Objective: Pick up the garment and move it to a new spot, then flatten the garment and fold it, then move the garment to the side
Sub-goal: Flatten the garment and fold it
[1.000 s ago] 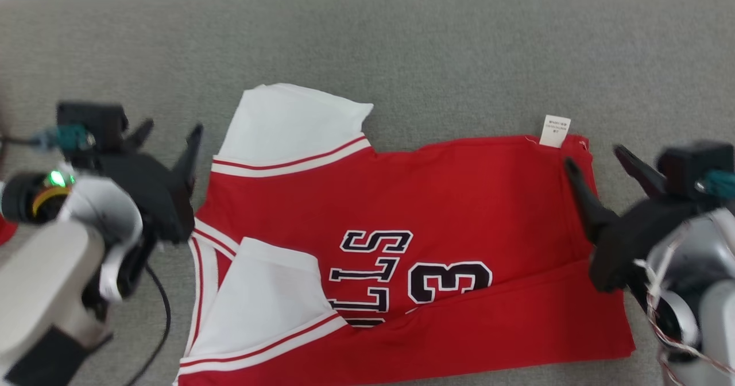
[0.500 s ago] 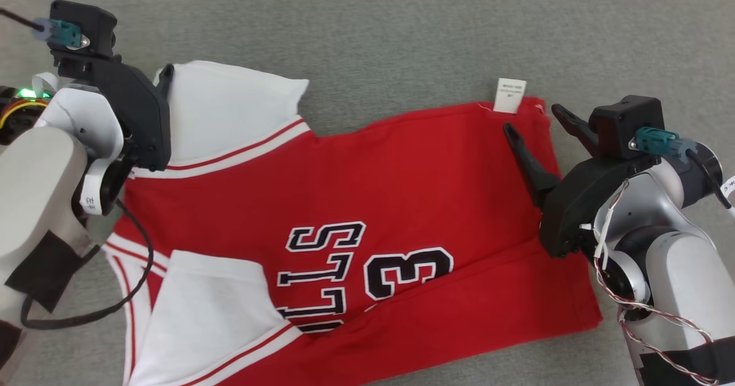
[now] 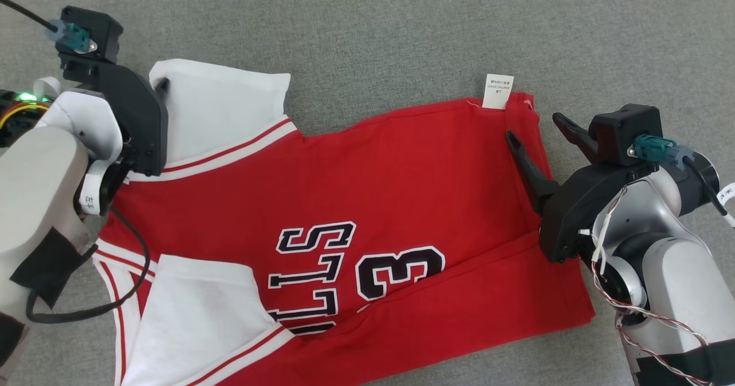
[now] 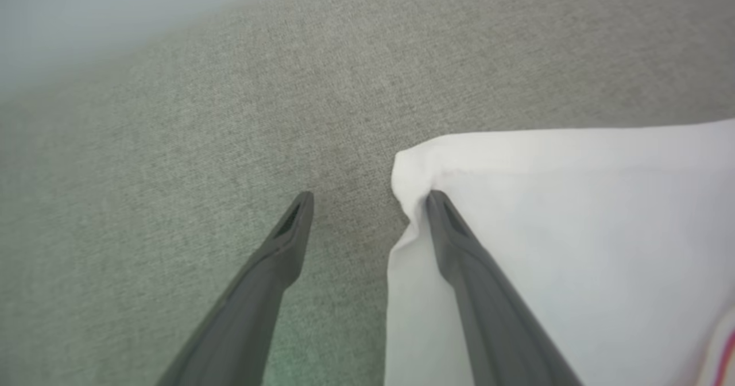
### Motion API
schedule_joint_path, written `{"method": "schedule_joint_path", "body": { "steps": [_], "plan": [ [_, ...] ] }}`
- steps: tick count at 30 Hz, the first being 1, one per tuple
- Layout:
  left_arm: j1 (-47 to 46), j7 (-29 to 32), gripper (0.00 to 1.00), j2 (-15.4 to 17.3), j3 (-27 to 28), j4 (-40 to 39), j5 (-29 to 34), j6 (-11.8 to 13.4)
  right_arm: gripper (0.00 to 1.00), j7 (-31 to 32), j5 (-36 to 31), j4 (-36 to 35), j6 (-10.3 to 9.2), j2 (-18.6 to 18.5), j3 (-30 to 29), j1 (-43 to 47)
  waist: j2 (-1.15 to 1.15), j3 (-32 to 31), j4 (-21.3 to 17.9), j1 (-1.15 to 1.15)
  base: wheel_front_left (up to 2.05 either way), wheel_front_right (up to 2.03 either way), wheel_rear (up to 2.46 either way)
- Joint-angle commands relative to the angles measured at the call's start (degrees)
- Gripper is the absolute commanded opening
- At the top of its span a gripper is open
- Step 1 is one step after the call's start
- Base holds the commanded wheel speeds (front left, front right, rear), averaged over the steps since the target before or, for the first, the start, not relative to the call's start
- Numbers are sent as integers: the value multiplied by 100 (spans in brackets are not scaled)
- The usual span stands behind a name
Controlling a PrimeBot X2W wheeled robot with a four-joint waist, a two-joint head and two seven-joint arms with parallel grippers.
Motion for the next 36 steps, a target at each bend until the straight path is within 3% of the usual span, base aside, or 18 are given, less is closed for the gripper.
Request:
{"method": "schedule_joint_path", "body": {
  "steps": [1,6,11,20,25,32,34,35,36],
  "plan": [
    [-57,-185,100,12,-12,67,161,87,100,-45,-19,26,-14,24,9,-43,0,-8,3,0,0,0,0],
    [-59,-591,100,-72,-40,218,323,244,100,-66,4,55,-14,-1,3,-45,0,-43,-6,0,0,0,0],
    [-210,-747,100,-175,50,347,266,233,100,-40,53,-1,-14,-56,-26,-54,0,-89,-45,0,0,0,0],
    [-232,-183,100,-155,-90,490,91,-24,100,-35,61,-10,-14,-20,-32,38,0,-94,-154,0,0,0,0],
    [-206,-126,100,-92,-116,571,94,0,100,-33,23,-20,-14,-2,-62,28,0,-46,-208,0,0,0,0],
    [-87,193,100,-135,-228,665,-30,-156,100,-46,7,-49,-14,14,-61,60,0,3,-240,0,0,0,0],
    [-19,327,92,-149,-247,683,-114,-244,100,-47,6,-49,-14,17,-54,53,0,12,-246,0,0,0,0],
    [14,384,63,-160,-249,685,-172,-286,100,-48,5,-49,-14,18,-51,47,0,18,-246,0,0,0,0],
    [47,427,51,-171,-250,689,-216,-317,100,-46,2,-44,-14,25,-49,37,0,25,-245,0,0,0,0]
  ]
}}
